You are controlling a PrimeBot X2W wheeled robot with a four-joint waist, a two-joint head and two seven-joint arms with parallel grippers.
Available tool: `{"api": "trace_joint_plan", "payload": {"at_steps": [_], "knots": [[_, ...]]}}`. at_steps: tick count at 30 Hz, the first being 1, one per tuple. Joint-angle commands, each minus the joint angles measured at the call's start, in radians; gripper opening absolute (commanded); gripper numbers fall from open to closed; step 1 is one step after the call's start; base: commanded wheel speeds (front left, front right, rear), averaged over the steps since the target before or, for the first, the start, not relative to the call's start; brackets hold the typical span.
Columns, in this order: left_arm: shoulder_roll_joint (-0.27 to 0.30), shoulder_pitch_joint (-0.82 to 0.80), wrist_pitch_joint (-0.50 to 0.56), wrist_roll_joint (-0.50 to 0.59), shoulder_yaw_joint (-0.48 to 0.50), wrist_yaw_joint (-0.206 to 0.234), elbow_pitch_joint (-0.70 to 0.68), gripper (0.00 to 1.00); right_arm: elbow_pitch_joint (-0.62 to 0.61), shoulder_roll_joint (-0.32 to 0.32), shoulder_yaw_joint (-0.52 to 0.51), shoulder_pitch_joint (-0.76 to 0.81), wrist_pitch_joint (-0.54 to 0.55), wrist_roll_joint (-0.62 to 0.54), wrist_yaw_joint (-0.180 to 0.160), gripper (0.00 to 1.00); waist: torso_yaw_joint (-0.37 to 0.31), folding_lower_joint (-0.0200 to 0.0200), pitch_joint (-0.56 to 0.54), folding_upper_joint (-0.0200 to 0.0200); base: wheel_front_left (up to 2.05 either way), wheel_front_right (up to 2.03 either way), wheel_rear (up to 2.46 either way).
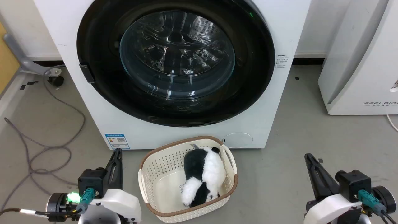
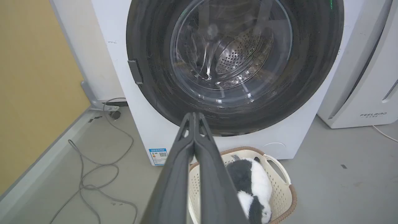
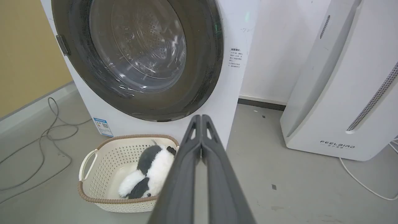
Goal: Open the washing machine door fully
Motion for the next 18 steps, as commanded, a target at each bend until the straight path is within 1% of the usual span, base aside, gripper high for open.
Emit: {"api": "trace_joint_plan", "payload": {"at_steps": [1, 18], "knots": [[0.000, 0.018, 0.000, 0.003, -0.002, 0.003, -0.004, 0.00, 0.002, 0.000, 0.000, -0.012, 0.001, -0.008, 0.001, 0.00, 0.000, 0.0000, 0.000, 0.0000, 0.00, 0.00, 0.00], [0.000, 0.018, 0.000, 0.003, -0.002, 0.003, -0.004, 0.00, 0.002, 0.000, 0.000, -0.012, 0.001, -0.008, 0.001, 0.00, 0.000, 0.0000, 0.000, 0.0000, 0.00, 0.00, 0.00]]}}
